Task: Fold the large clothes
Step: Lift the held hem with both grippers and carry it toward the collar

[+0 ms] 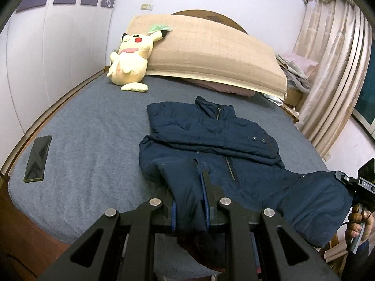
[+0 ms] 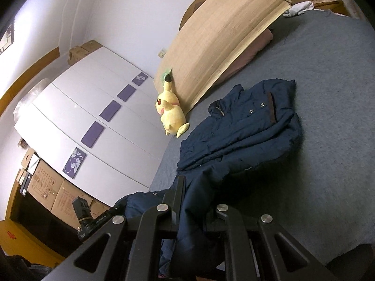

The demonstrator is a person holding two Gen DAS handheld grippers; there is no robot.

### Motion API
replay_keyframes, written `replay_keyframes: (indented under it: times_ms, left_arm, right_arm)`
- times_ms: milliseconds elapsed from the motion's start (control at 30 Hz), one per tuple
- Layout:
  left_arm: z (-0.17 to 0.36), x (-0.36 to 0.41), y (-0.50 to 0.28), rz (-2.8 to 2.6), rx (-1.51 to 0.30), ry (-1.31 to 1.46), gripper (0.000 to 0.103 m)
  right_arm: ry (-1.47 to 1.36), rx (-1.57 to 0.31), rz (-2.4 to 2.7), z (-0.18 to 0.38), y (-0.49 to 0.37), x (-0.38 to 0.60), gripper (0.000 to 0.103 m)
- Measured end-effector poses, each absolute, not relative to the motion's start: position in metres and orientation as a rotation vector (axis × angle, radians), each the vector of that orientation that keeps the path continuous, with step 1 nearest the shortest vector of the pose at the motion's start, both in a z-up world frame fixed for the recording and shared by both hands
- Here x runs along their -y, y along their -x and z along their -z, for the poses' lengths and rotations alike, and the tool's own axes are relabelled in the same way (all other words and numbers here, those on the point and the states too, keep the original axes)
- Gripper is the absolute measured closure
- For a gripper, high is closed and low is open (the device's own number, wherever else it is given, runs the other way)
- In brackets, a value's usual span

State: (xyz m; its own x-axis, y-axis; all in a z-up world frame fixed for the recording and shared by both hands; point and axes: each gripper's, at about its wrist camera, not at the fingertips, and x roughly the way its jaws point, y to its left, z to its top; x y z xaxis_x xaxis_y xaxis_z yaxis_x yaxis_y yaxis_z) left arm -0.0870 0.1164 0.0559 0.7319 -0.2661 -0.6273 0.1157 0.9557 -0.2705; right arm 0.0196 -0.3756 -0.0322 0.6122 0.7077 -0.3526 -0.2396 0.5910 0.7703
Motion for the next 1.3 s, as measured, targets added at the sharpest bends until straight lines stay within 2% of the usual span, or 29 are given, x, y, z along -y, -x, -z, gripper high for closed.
replay_keyframes:
  times_ms: [500,867,1300]
  left_arm:
    - [-0.063,-0.131,0.127,0.215,-0.684,0.248,0.086]
    - [-0.088,-0.131,0.143,0.231,-0.654,0.197,0.086]
    - [-0.079,-0.132,0.107,0.235,-0.665,0.221,0.087]
  right_arm:
    - [-0.699,-0.695,-0.609,0.017,0.016,0.38,0.092]
    - [-0.682,-0.682,-0.636,-0.007,0.029,0.395,0.092]
    - [-0.715,-0.694,-0.641,0.003,-0.003,0.398,0.092]
